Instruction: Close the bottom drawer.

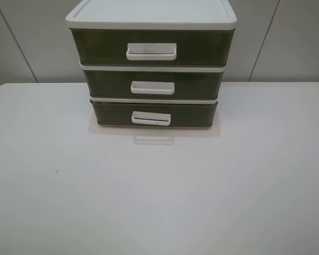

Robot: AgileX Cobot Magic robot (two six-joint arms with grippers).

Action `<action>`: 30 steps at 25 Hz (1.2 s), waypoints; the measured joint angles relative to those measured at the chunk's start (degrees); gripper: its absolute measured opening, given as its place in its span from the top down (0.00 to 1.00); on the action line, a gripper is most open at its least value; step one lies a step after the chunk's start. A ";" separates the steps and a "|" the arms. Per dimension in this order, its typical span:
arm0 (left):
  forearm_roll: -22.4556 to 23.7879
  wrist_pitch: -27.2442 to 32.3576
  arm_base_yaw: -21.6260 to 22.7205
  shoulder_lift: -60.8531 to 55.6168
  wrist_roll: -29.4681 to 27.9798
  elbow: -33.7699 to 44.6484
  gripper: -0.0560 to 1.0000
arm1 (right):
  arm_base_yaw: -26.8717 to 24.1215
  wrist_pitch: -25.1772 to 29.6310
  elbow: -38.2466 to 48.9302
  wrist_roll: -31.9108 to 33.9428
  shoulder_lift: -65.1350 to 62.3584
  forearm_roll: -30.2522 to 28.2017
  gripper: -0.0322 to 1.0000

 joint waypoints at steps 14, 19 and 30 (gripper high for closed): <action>0.00 0.00 0.00 0.00 0.00 0.00 0.27 | -18.39 -0.10 0.07 -11.88 0.00 5.96 0.27; 0.00 0.00 0.00 0.00 0.00 0.00 0.27 | -18.41 -0.10 0.07 -11.88 0.00 6.01 0.27; 0.00 0.00 0.00 0.00 0.00 0.00 0.27 | -18.41 -0.26 0.07 -11.88 0.00 6.37 0.27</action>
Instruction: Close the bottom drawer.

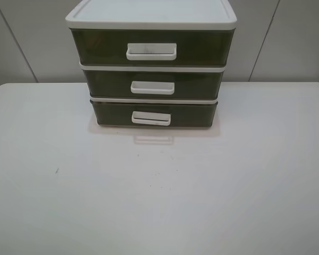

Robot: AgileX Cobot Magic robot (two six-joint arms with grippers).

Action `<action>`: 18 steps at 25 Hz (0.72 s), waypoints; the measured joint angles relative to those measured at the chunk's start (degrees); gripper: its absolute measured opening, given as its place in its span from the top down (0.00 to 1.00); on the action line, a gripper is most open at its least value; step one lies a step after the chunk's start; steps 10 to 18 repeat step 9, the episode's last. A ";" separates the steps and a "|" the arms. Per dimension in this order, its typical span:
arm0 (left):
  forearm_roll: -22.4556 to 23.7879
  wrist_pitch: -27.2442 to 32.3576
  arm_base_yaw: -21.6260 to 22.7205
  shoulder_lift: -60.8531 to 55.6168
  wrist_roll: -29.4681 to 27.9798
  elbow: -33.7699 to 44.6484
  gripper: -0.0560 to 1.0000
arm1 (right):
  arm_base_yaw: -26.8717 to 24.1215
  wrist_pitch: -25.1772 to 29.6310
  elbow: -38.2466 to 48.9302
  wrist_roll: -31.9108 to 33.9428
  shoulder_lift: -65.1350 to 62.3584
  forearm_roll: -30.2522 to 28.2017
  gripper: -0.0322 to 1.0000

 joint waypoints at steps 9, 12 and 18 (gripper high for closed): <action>0.00 0.00 0.00 0.00 0.00 0.00 0.27 | 0.00 0.00 0.00 0.00 0.00 0.00 0.27; 0.00 0.00 0.00 0.00 0.00 0.00 0.27 | 0.00 0.00 0.00 0.00 0.00 0.00 0.27; 0.00 0.00 0.00 0.00 0.00 0.00 0.27 | 0.00 0.00 0.00 0.00 0.00 0.00 0.27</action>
